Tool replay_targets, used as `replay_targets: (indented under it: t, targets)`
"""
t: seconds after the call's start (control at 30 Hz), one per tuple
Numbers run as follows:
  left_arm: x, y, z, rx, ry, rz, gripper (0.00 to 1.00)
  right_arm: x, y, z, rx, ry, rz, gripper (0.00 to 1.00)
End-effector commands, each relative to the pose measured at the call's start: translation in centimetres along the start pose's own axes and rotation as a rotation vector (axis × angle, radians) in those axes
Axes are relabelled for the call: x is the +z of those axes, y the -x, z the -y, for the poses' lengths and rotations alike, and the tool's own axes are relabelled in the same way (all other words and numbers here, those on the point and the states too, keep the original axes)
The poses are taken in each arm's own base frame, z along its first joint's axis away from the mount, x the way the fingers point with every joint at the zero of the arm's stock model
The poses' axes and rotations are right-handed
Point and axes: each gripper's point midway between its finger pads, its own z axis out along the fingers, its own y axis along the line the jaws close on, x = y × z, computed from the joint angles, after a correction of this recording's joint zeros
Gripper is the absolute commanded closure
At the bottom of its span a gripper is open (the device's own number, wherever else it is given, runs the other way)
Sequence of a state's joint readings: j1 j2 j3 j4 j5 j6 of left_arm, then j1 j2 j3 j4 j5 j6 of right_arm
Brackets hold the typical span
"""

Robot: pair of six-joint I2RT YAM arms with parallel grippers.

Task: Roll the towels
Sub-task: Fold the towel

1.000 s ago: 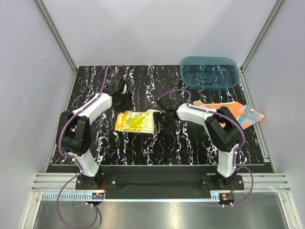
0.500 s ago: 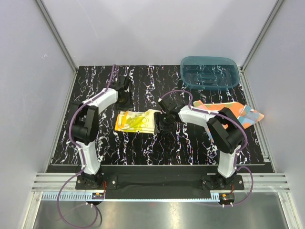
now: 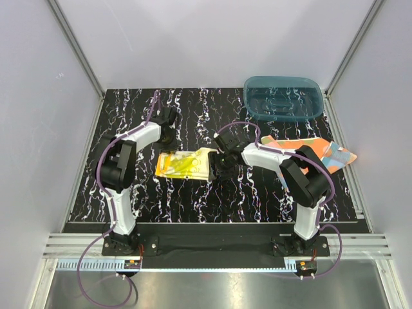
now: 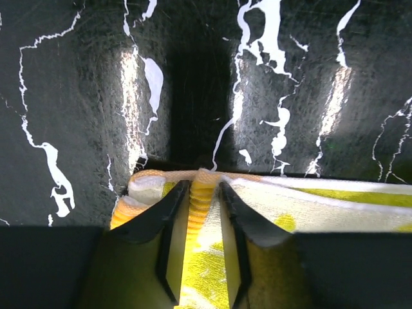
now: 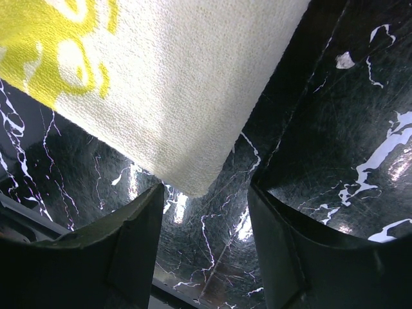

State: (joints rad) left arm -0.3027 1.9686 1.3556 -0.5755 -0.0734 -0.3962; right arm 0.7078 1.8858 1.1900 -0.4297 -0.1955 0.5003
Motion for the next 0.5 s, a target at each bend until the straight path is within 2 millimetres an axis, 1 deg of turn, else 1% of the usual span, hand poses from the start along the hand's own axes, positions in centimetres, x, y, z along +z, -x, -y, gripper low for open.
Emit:
replay_targets:
  t: [0.0,0.03,0.17,0.2,0.23,0.37,0.47]
  targets:
    - [0.5,0.5,0.5,-0.008,-0.023,0.018,0.74,2.4,-4.2,3.8,-0.005,-0.109,-0.122,0.38]
    - [0.4,0.6,0.4,-0.008,-0.022,0.022,0.78,2.4,-4.3,3.9,-0.005,-0.111,-0.125,0.37]
    - [-0.6,1.4,0.5,-0.004,-0.024,0.052,0.85,2.5,-4.6,4.0,-0.009,-0.114,-0.132,0.38]
    - [-1.0,1.9,0.4,-0.002,-0.018,0.064,0.87,2.6,-4.7,4.2,-0.007,-0.121,-0.135,0.38]
    - [-1.3,2.1,0.4,0.002,-0.016,0.069,0.91,2.8,-4.8,4.3,-0.006,-0.126,-0.14,0.38]
    - [-3.0,3.2,0.3,0.005,-0.006,0.102,0.94,3.4,-5.5,5.0,-0.001,-0.144,-0.17,0.38]
    - [-4.0,3.6,-0.2,0.006,0.018,0.122,0.94,4.0,-6.1,5.3,0.002,-0.15,-0.191,0.38]
